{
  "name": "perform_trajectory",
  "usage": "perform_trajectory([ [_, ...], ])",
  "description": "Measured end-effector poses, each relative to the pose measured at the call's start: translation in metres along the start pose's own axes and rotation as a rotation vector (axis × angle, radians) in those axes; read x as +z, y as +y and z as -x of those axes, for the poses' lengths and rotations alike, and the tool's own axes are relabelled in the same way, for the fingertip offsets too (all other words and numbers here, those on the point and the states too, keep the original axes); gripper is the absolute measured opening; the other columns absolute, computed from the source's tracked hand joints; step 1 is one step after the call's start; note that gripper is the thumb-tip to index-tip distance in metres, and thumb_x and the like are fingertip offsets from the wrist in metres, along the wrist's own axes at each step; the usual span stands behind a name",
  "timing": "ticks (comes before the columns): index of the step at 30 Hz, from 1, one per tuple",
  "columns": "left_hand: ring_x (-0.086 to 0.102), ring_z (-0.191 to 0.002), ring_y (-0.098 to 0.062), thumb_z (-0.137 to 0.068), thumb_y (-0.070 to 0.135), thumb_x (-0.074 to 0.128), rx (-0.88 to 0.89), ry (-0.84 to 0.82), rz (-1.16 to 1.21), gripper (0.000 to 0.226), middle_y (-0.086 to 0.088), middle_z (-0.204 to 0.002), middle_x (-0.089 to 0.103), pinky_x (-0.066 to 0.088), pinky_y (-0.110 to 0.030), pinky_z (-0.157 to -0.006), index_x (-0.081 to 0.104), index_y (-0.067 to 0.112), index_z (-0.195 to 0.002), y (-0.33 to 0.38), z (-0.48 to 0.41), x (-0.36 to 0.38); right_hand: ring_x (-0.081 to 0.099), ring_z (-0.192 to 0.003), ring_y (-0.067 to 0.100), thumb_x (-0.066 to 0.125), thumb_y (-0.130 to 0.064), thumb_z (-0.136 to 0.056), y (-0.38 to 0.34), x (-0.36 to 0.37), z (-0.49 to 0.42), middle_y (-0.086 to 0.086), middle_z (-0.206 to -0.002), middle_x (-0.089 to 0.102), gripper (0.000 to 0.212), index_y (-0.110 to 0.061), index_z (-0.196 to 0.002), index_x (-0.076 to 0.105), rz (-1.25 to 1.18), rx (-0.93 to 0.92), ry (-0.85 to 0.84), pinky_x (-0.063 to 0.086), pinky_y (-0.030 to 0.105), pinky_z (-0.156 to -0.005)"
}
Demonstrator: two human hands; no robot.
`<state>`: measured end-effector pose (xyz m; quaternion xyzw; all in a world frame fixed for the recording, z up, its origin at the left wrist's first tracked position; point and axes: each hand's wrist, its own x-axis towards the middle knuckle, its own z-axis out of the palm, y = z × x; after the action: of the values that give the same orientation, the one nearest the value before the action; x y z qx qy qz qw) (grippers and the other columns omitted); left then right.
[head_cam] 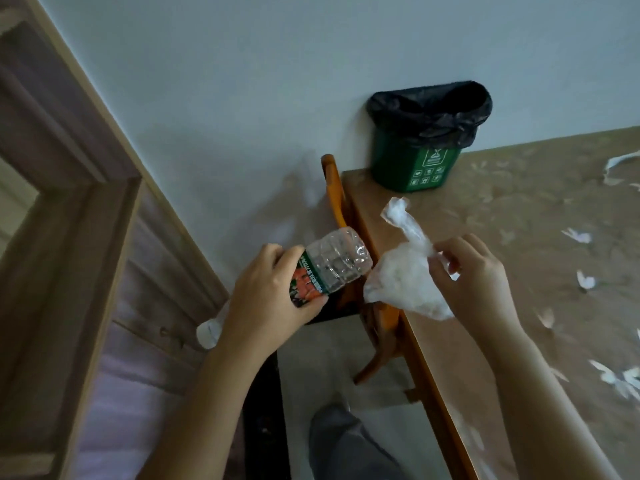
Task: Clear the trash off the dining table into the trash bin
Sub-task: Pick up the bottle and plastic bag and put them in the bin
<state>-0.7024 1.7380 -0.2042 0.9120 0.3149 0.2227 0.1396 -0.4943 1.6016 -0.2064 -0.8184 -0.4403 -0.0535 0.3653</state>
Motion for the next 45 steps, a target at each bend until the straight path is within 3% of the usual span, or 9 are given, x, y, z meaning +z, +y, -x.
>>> perform_trajectory([
  [8, 0.053, -0.084, -0.017, -0.060, 0.039, 0.079, 0.136, -0.021, 0.004, 0.067, -0.008, -0.100, 0.054, 0.038, -0.024, -0.062, 0.051, 0.011, -0.115, -0.023, -0.149, 0.018, 0.049, -0.060, 0.024, 0.062, 0.000, -0.077, 0.036, 0.023, -0.109, 0.006, -0.076, 0.053, 0.005, -0.002, -0.082, 0.063, 0.047, 0.091, 0.121, 0.039, 0.031, -0.054],
  [12, 0.052, -0.085, -0.019, -0.062, 0.042, 0.077, 0.196, -0.036, 0.007, 0.068, -0.007, -0.102, 0.052, 0.040, -0.028, -0.066, 0.050, 0.012, -0.117, -0.034, -0.207, 0.025, 0.049, -0.061, 0.027, 0.059, 0.002, -0.079, 0.041, 0.034, -0.165, 0.014, -0.079, 0.055, 0.006, 0.000, -0.084, 0.062, 0.076, 0.094, 0.136, 0.041, 0.035, -0.057],
  [17, 0.053, -0.085, -0.022, -0.063, 0.043, 0.076, 0.278, -0.010, 0.012, 0.069, -0.009, -0.102, 0.051, 0.041, -0.032, -0.070, 0.050, 0.011, -0.119, -0.050, -0.287, 0.028, 0.046, -0.062, 0.020, 0.060, 0.000, -0.080, 0.047, 0.040, -0.237, 0.002, -0.079, 0.050, 0.006, -0.002, -0.084, 0.063, 0.116, 0.088, 0.241, 0.028, 0.018, -0.053],
  [21, 0.053, -0.086, -0.022, -0.064, 0.044, 0.075, 0.321, -0.029, 0.042, 0.069, -0.008, -0.103, 0.050, 0.043, -0.034, -0.073, 0.050, 0.013, -0.120, -0.066, -0.337, 0.029, 0.047, -0.065, 0.019, 0.058, -0.002, -0.082, 0.052, 0.044, -0.292, 0.003, -0.081, 0.052, 0.007, -0.006, -0.085, 0.063, 0.135, 0.133, 0.296, 0.027, 0.015, -0.057],
  [28, 0.054, -0.085, -0.024, -0.064, 0.046, 0.074, 0.380, -0.048, 0.081, 0.070, -0.007, -0.102, 0.051, 0.045, -0.035, -0.073, 0.050, 0.013, -0.120, -0.085, -0.397, 0.032, 0.051, -0.069, 0.021, 0.055, -0.004, -0.084, 0.063, 0.055, -0.375, 0.013, -0.089, 0.058, 0.008, -0.002, -0.089, 0.062, 0.192, 0.139, 0.306, 0.036, 0.023, -0.066],
  [32, 0.055, -0.085, -0.023, -0.063, 0.050, 0.073, 0.388, -0.059, 0.110, 0.070, -0.005, -0.102, 0.051, 0.044, -0.032, -0.072, 0.051, 0.015, -0.120, -0.091, -0.417, 0.037, 0.058, -0.079, 0.027, 0.053, -0.005, -0.086, 0.076, 0.070, -0.396, 0.014, -0.100, 0.060, 0.012, -0.002, -0.095, 0.060, 0.220, 0.165, 0.230, 0.043, 0.031, -0.068],
  [36, 0.054, -0.084, -0.021, -0.063, 0.052, 0.072, 0.429, -0.060, 0.130, 0.070, -0.004, -0.101, 0.051, 0.040, -0.028, -0.069, 0.051, 0.015, -0.118, -0.092, -0.431, 0.044, 0.055, -0.103, 0.026, 0.055, -0.010, -0.086, 0.088, 0.078, -0.393, 0.010, -0.128, 0.052, 0.034, -0.010, -0.120, 0.052, 0.252, 0.267, 0.011, 0.043, 0.032, -0.082],
  [40, 0.055, -0.084, -0.020, -0.063, 0.053, 0.072, 0.465, -0.080, 0.145, 0.069, -0.005, -0.100, 0.052, 0.040, -0.027, -0.068, 0.052, 0.015, -0.118, -0.085, -0.444, 0.056, 0.058, -0.089, 0.018, 0.057, -0.019, -0.086, 0.091, 0.077, -0.372, 0.005, -0.135, 0.048, 0.037, -0.016, -0.123, 0.051, 0.267, 0.282, 0.054, 0.042, 0.028, -0.076],
  [45, 0.053, -0.089, -0.019, -0.065, 0.054, 0.069, 0.520, -0.153, 0.196, 0.069, -0.004, -0.103, 0.050, 0.039, -0.027, -0.071, 0.048, 0.018, -0.121, -0.056, -0.466, 0.080, 0.048, -0.117, 0.023, 0.059, -0.021, -0.085, 0.084, 0.072, -0.340, 0.005, -0.129, 0.054, 0.034, -0.015, -0.118, 0.055, 0.309, 0.357, 0.177, 0.042, 0.033, -0.087],
])
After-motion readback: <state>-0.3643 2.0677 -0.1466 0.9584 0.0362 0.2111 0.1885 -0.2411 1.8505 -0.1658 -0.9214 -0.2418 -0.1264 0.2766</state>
